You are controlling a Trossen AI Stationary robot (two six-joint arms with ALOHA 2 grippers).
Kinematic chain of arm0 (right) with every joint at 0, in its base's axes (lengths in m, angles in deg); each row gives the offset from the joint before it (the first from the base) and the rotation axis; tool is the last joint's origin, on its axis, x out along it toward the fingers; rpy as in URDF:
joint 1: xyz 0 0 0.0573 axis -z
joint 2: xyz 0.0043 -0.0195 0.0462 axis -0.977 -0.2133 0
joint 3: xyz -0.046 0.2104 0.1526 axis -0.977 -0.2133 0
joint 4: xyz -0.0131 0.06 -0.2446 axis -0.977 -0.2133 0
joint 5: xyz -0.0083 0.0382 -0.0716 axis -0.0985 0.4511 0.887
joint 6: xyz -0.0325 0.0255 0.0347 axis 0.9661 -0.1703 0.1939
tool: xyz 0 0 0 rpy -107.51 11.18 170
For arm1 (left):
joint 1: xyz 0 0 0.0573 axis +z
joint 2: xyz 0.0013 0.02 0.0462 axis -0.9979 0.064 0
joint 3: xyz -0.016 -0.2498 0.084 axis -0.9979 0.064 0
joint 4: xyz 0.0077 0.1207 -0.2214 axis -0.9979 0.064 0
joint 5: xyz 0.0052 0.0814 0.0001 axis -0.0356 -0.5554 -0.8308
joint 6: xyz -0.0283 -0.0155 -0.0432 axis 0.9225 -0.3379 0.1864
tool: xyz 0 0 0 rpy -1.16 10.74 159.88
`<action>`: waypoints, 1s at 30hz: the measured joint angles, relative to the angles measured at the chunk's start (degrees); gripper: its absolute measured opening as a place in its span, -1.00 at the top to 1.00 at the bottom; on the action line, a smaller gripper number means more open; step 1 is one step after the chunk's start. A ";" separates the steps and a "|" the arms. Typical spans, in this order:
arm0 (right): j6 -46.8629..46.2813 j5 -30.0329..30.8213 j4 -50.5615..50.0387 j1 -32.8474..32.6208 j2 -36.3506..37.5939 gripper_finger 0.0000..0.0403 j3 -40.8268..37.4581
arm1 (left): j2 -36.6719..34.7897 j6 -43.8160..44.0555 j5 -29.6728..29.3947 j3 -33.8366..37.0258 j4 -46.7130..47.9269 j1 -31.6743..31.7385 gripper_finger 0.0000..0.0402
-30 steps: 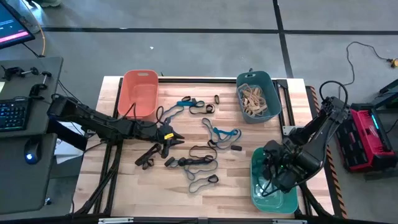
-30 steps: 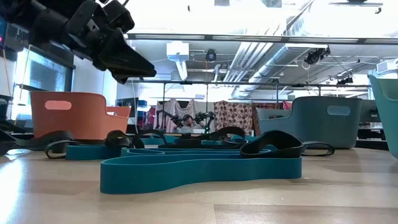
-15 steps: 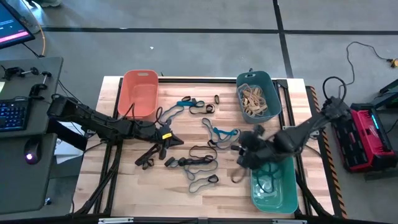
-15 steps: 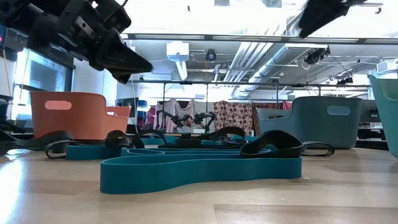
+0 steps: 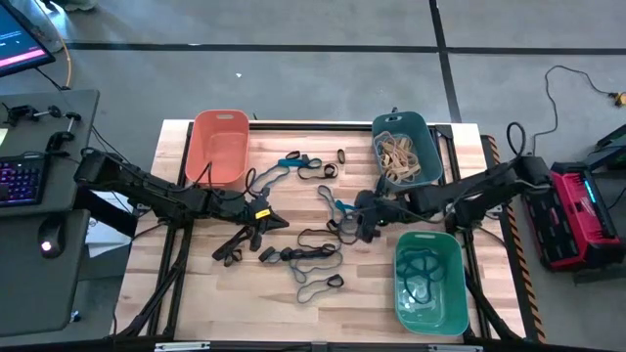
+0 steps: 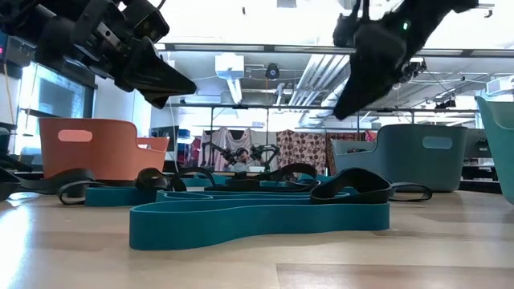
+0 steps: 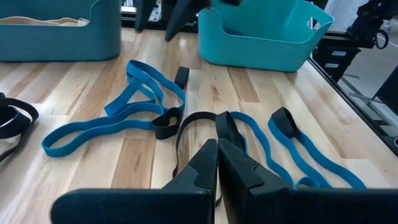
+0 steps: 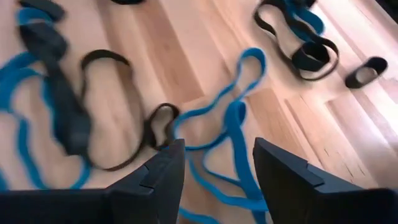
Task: Sort rubber bands into baskets
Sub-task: Put the blue rubber band into the green bin
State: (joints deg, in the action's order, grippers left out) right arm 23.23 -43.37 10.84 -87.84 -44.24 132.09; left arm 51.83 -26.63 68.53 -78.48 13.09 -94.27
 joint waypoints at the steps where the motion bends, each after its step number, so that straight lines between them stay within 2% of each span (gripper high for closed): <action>1: 0.06 -0.02 1.22 0.69 0.00 0.10 -1.05 | 0.00 0.00 0.00 0.00 -0.02 0.00 0.98; 4: 0.47 -0.85 4.42 2.22 0.00 0.01 -3.83 | 0.00 0.01 -0.20 0.00 -0.02 0.00 0.98; 8: -0.21 -0.89 7.92 3.72 -0.45 -0.21 -5.97 | 0.00 0.02 -0.24 0.00 0.00 0.00 0.98; 13: 1.63 -1.15 9.49 5.51 -4.46 -0.42 -6.14 | 0.00 0.02 -0.24 0.02 -0.01 0.00 0.98; 26: 4.15 -4.64 11.32 9.90 -12.85 -0.44 -6.14 | 0.00 0.04 -0.24 0.02 0.02 0.00 0.98; 30: 5.92 -6.22 12.62 10.95 -14.96 -0.35 -6.14 | 0.00 0.04 -0.25 0.02 0.04 0.00 0.98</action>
State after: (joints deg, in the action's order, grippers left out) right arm 29.16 -49.59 23.47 -76.89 -59.21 125.95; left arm 51.83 -26.59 68.28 -78.46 13.13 -94.27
